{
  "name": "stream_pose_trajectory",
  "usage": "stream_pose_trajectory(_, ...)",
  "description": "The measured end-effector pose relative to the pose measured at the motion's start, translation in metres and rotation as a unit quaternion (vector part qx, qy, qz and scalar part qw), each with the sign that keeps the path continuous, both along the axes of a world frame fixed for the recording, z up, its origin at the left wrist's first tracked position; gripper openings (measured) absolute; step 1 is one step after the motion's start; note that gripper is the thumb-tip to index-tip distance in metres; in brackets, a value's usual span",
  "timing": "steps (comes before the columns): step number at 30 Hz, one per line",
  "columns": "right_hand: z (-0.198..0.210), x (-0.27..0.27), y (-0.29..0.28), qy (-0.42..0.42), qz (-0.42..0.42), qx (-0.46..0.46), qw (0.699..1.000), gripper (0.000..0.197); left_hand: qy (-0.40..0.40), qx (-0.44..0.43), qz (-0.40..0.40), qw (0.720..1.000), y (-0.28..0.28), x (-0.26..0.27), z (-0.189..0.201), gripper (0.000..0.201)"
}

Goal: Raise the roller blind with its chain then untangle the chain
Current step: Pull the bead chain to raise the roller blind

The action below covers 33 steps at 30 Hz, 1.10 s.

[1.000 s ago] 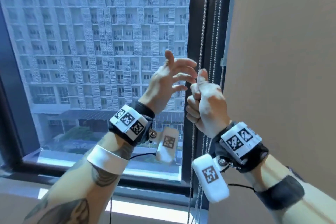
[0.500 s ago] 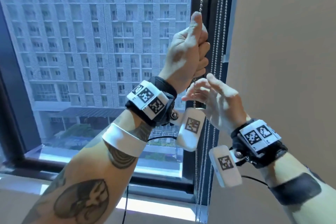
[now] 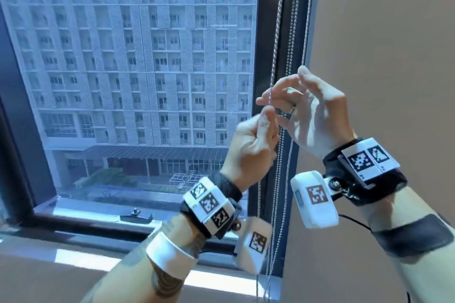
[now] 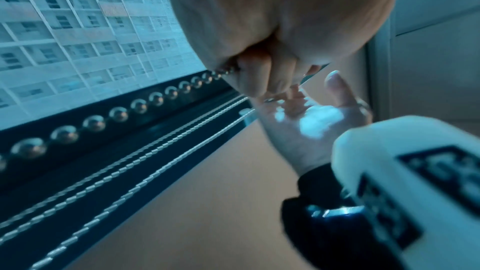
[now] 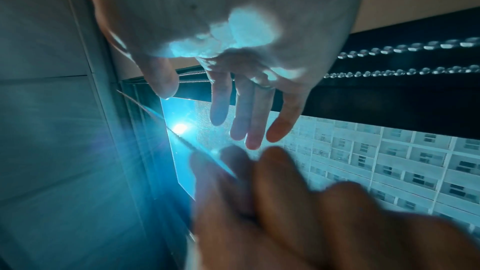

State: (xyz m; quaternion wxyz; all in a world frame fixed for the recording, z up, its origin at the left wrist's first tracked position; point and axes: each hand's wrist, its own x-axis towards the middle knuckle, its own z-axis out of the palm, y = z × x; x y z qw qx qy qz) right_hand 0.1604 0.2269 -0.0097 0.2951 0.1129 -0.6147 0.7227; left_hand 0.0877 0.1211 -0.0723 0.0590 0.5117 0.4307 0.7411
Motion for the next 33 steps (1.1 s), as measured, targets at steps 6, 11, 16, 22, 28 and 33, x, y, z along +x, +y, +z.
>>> stream_pose_trajectory(6, 0.026, -0.003, -0.026, 0.02, 0.024, -0.016, 0.999, 0.037, 0.006, -0.028, -0.005, 1.0, 0.002, -0.008, -0.016, 0.044)
stream_pose_trajectory(11, 0.045, -0.008, -0.051, 0.014, -0.043, -0.002, 0.999, 0.054, 0.052, -0.068, 0.021, 0.996, -0.012, -0.014, -0.012, 0.044)
stream_pose_trajectory(16, 0.045, -0.008, -0.054, 0.031, -0.086, -0.048, 0.995, 0.058, 0.054, -0.116, -0.002, 0.992, -0.02, -0.028, -0.013, 0.045)
stream_pose_trajectory(22, -0.009, -0.022, -0.043, 0.044, -0.11, -0.061, 0.991, 0.058, 0.009, -0.104, 0.014, 0.994, -0.023, -0.041, 0.009, 0.049)
stream_pose_trajectory(28, -0.051, -0.023, -0.037, 0.015, -0.085, -0.054, 0.995, 0.053, 0.008, -0.067, -0.024, 0.997, -0.027, -0.037, 0.047, 0.049)
stream_pose_trajectory(33, -0.046, -0.016, -0.042, -0.007, -0.082, 0.006, 0.997, 0.055, -0.031, -0.037, -0.084, 0.995, -0.02, -0.014, 0.085, 0.036)
